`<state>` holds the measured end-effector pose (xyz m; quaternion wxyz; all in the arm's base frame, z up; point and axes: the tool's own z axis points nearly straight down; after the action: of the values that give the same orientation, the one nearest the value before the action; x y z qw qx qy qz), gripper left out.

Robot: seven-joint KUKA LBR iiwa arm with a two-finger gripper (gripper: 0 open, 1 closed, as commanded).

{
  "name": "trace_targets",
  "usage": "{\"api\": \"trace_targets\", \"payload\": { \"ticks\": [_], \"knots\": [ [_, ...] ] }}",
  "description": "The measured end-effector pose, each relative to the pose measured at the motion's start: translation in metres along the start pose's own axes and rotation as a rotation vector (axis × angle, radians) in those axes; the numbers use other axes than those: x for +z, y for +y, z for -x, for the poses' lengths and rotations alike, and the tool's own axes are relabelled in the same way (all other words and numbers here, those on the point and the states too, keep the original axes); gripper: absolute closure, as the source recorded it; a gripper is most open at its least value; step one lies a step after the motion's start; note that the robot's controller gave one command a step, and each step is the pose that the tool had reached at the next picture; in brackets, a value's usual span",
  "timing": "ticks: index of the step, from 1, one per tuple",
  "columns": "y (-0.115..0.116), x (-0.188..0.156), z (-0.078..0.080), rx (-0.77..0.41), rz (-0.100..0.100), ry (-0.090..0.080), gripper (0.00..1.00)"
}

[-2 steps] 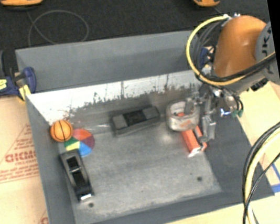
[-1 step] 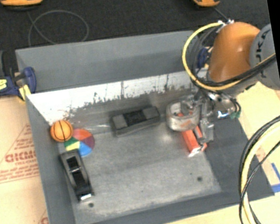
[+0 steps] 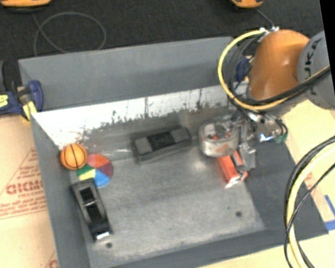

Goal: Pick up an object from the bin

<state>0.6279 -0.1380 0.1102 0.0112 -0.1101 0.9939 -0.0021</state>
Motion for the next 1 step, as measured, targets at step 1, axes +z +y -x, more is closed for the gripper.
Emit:
{"api": "trace_targets", "payload": {
  "ticks": [1],
  "knots": [
    [0.0019, 0.0017, -0.0153, 0.038, -0.002, -0.017, 0.0]
  ]
}}
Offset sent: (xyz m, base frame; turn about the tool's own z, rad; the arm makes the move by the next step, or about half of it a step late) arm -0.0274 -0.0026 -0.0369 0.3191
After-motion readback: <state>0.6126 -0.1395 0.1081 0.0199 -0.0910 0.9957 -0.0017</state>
